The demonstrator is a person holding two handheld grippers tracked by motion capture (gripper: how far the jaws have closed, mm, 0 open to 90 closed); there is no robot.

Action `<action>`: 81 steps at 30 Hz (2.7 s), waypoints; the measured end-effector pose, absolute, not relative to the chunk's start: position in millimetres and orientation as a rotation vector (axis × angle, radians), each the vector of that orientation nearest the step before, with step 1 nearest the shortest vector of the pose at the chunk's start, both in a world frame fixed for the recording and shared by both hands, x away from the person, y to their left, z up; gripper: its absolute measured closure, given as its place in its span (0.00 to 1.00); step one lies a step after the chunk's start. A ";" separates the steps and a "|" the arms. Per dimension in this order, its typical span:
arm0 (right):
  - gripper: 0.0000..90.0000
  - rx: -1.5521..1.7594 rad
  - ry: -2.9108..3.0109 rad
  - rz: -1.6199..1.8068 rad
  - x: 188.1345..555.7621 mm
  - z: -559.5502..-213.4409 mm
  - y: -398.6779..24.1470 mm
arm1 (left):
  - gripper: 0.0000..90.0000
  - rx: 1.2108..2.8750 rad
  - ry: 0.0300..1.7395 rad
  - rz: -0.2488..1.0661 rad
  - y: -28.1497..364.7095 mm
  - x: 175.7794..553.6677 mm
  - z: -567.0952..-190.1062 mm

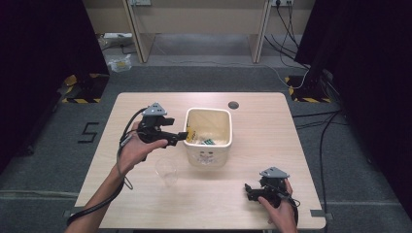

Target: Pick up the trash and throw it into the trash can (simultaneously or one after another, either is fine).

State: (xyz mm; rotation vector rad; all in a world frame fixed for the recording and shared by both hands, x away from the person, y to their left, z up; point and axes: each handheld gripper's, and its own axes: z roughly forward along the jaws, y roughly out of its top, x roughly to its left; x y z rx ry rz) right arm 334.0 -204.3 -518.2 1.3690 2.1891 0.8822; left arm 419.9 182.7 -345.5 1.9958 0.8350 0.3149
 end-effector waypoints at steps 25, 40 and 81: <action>0.00 1.375 2.188 0.882 333.9 -518.1 -204.0 | 0.25 1.981 0.900 0.287 222.3 395.6 -387.6; 0.00 1.371 2.189 0.881 334.0 -518.1 -204.2 | 0.26 1.975 0.935 0.266 232.2 388.8 -414.1; 0.00 1.371 2.189 0.881 334.0 -518.1 -204.2 | 0.94 2.129 0.892 0.334 228.8 378.8 -459.9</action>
